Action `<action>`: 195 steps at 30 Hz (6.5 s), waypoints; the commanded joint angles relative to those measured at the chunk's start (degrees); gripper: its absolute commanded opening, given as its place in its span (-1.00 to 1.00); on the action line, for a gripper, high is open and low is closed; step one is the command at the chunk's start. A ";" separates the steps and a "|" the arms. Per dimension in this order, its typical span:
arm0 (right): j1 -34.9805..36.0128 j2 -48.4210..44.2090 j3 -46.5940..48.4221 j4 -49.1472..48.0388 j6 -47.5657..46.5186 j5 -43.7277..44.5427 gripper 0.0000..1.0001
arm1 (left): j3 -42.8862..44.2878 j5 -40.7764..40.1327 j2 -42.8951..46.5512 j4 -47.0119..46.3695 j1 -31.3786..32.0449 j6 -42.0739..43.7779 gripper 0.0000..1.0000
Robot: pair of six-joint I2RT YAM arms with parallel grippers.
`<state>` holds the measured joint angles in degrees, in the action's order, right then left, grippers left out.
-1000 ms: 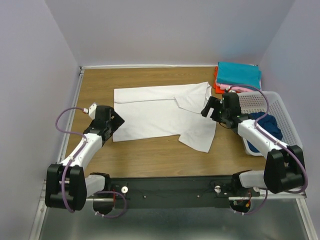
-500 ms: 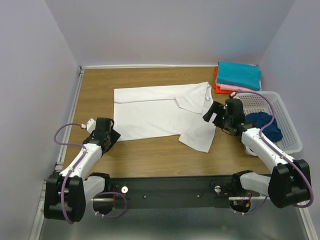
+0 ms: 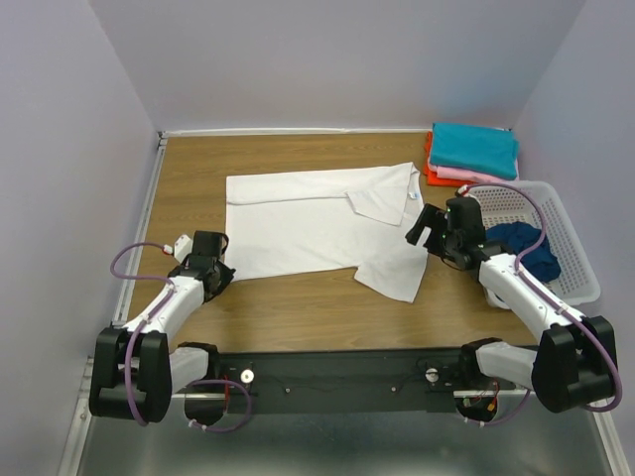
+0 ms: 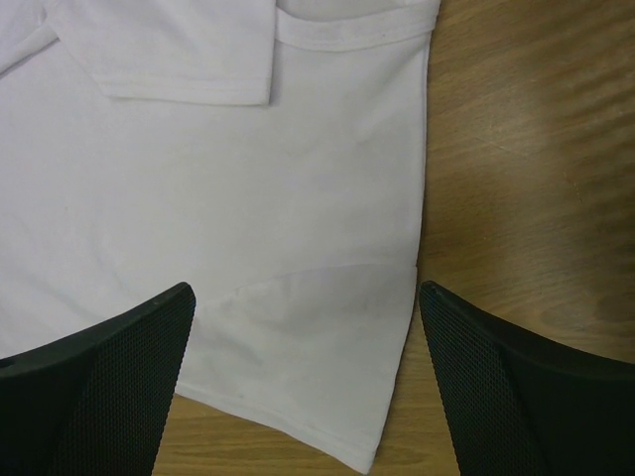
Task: Fold and stack the t-shirts
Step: Fold the tshirt
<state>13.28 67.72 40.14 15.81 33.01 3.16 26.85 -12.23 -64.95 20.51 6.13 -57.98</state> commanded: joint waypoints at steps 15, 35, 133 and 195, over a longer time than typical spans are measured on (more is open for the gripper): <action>18.97 -1.19 -5.50 13.54 2.66 3.79 1.00 | 0.22 -1.39 1.66 -3.20 0.11 3.66 -1.00; 26.01 5.31 -7.62 14.68 7.23 8.79 0.65 | 0.57 -2.71 4.48 -2.49 0.11 3.48 -1.00; 1.40 79.46 80.87 3.00 -27.48 -17.91 1.00 | 21.97 15.01 -34.56 -12.50 11.86 7.71 0.97; 35.59 0.12 -9.82 6.86 6.18 -2.28 0.55 | -3.56 5.72 0.00 -9.26 34.83 -7.33 -1.00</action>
<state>47.70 66.76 31.42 23.18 39.22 2.20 24.32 -7.25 -65.67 10.98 41.21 -64.45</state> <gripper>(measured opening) 0.802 0.009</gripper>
